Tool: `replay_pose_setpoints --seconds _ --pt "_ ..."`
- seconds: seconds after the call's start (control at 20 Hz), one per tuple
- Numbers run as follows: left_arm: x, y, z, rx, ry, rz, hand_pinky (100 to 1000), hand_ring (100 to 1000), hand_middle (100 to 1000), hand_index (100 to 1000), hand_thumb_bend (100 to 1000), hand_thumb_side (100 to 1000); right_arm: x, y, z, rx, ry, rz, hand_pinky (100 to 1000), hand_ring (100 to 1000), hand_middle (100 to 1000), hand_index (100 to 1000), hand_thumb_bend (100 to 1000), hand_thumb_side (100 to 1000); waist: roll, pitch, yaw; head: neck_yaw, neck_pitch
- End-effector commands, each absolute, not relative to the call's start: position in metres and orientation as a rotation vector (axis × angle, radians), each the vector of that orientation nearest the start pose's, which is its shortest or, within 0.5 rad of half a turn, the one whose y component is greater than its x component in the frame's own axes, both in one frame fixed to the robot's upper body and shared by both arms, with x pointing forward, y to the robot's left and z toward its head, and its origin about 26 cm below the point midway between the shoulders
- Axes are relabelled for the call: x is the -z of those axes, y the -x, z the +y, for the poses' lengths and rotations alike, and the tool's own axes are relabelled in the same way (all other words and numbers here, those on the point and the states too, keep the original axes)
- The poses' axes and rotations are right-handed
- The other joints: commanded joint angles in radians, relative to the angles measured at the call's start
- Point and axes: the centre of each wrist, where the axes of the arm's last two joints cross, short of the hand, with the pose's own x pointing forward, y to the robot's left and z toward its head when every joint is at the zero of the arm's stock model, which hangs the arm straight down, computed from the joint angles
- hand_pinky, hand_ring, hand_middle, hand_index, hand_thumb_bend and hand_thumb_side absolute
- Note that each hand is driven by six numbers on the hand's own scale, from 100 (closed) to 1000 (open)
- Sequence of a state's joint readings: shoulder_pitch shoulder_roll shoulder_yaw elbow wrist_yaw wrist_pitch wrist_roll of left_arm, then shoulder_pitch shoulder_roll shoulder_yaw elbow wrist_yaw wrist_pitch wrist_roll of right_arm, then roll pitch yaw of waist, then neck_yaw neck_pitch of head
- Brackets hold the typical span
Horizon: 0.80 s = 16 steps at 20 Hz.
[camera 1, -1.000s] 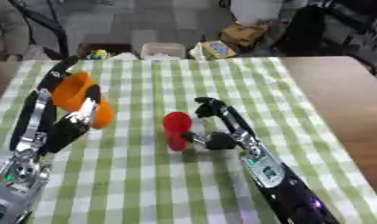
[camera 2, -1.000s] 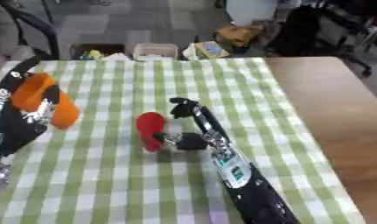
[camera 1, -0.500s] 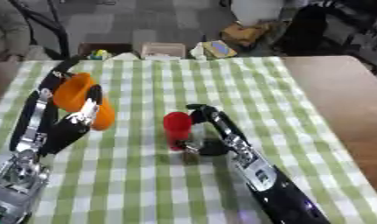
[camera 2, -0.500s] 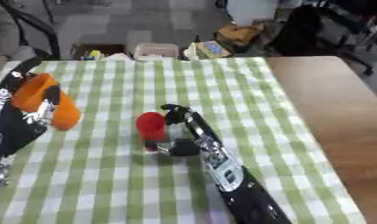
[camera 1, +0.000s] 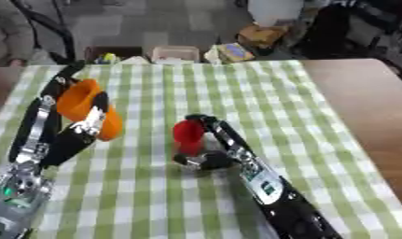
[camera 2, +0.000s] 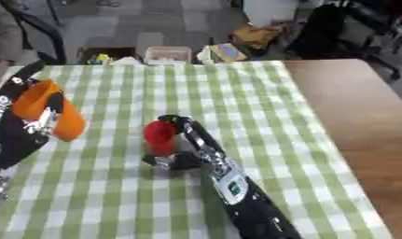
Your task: Pour the contents of one cup into another cup.
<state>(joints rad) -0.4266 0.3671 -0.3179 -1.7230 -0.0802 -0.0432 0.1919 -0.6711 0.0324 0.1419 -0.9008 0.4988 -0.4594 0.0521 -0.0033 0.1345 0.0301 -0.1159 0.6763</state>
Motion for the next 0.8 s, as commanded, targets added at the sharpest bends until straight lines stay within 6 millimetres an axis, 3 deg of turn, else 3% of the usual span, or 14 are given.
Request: replay_pose_setpoints --seconds 0.05,0.6,0.7,0.8 --pt "-0.156 -0.338 0.194 0.549 -0.147 -2.179 663 619 492 940 100 481 -0.028 -0.421 -0.108 -0.951 0.008 -1.981 741 645 622 870 657 419 0.005 -0.016 0.003 -0.003 0.004" --pt "-0.157 -0.338 0.193 0.552 -0.141 -2.181 663 618 491 940 100 480 -0.021 -0.418 -0.093 -0.97 0.012 -1.976 672 538 482 778 604 337 0.009 -0.013 0.016 -0.007 0.005" --pt "-0.157 -0.338 0.193 0.553 -0.142 -2.18 663 618 490 940 100 478 -0.02 -0.418 -0.093 -0.955 0.02 -1.981 643 492 442 741 500 304 0.009 -0.012 0.016 -0.007 0.004" --pt "-0.157 -0.338 0.194 0.554 -0.143 -2.179 663 618 490 940 100 478 -0.021 -0.418 -0.093 -0.927 0.029 -1.991 614 443 388 691 286 248 0.008 -0.011 0.016 -0.007 0.004"
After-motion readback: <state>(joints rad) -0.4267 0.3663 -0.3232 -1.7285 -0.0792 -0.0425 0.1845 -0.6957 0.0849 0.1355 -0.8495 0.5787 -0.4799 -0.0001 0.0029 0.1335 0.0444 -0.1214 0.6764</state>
